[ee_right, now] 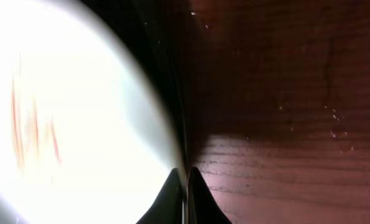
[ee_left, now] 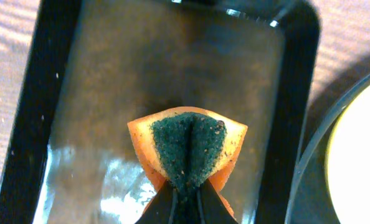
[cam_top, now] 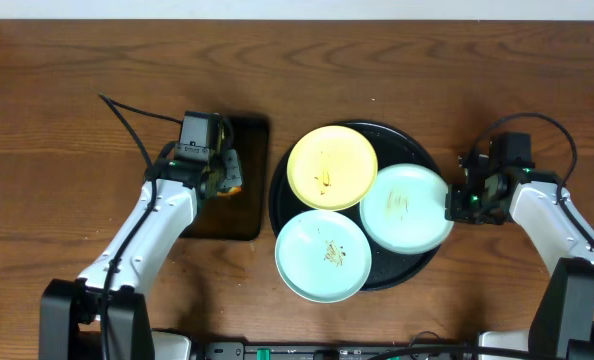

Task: Clean dirty plates on tray and stack at the side
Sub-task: 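Lift the sponge from the water with the left gripper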

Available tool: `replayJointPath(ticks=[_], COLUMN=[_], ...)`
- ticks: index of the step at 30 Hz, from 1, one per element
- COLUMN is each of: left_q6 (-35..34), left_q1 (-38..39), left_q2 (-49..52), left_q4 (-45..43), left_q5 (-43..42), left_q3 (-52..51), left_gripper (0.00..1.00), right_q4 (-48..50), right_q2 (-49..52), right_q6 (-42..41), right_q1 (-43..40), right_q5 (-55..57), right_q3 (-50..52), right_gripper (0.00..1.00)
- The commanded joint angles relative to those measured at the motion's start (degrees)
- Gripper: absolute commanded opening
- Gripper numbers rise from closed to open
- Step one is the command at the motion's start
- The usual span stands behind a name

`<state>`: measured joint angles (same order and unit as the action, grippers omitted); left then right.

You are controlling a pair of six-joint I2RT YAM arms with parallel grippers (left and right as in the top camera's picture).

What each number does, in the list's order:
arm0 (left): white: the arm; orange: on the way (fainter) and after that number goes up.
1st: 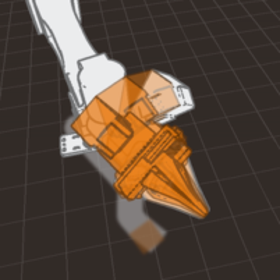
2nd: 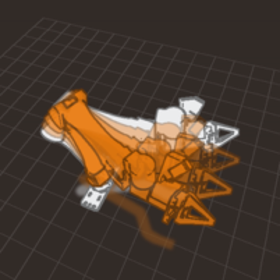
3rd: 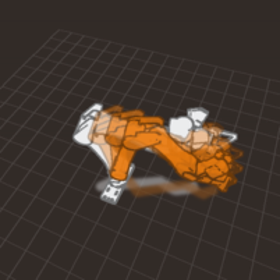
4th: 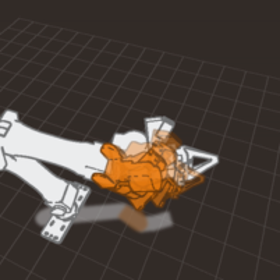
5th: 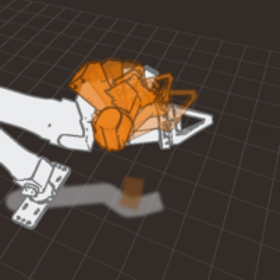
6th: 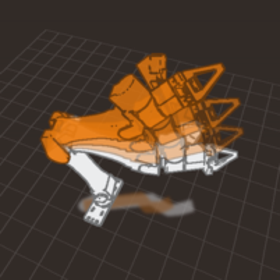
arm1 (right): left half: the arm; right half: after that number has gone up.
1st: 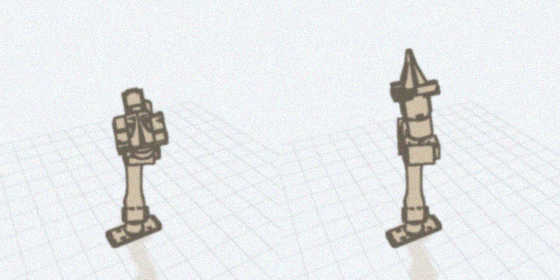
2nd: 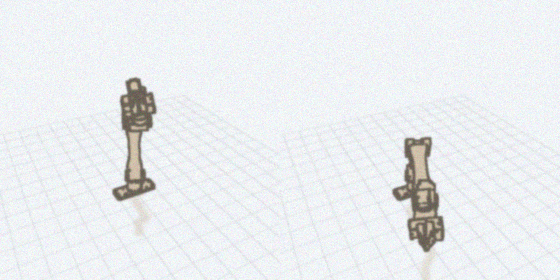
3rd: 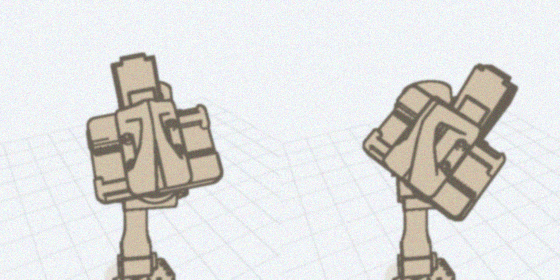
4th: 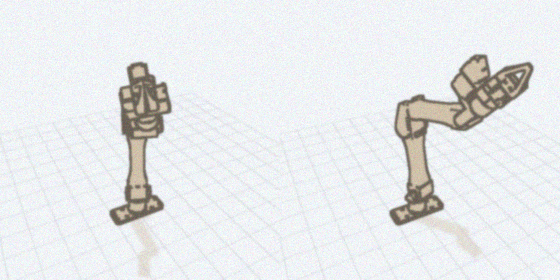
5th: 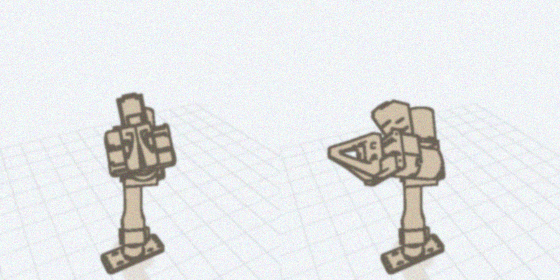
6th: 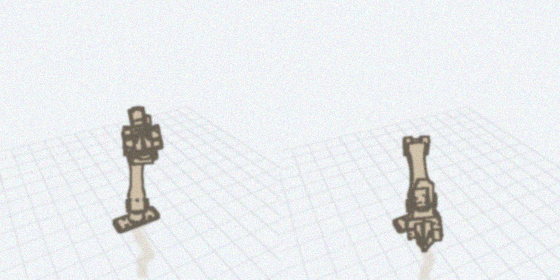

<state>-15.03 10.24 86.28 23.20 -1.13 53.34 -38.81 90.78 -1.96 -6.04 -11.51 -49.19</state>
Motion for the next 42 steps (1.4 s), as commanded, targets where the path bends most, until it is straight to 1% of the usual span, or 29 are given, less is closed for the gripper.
replayJointPath(ticks=[1,6,12,26,42], left_q6=[-0.26,-0.07,-0.07,-0.09,-0.09], left_q1=[0.09,0.09,0.09,0.09,0.09], left_q2=[-4.5,-10.14,-14.1,-14.47,-14.47], left_q4=[-2.75,-6.93,-7.13,-6.97,-3.48], left_q5=[0.33,0.33,0.33,0.33,0.2], left_q3=[0.55,0.55,0.55,0.52,0.52], left_gripper=[0.07,0.08,0.08,0.07,0.07], right_q4=[0.07,0.04,0.04,-0.11,-0.72], right_q2=[0.72,0.72,0.72,0.72,0.72], right_q6=[-0.11,-0.11,-0.11,-0.13,-0.11], right_q1=[-0.7,-0.7,-0.68,-0.68,-0.68], right_q5=[2.27,2.25,2.27,2.21,2.25], right_q3=[-0.63,-0.63,-0.63,-0.63,-0.63], right_gripper=[0.01,0.01,0.01,0.01,0.01])
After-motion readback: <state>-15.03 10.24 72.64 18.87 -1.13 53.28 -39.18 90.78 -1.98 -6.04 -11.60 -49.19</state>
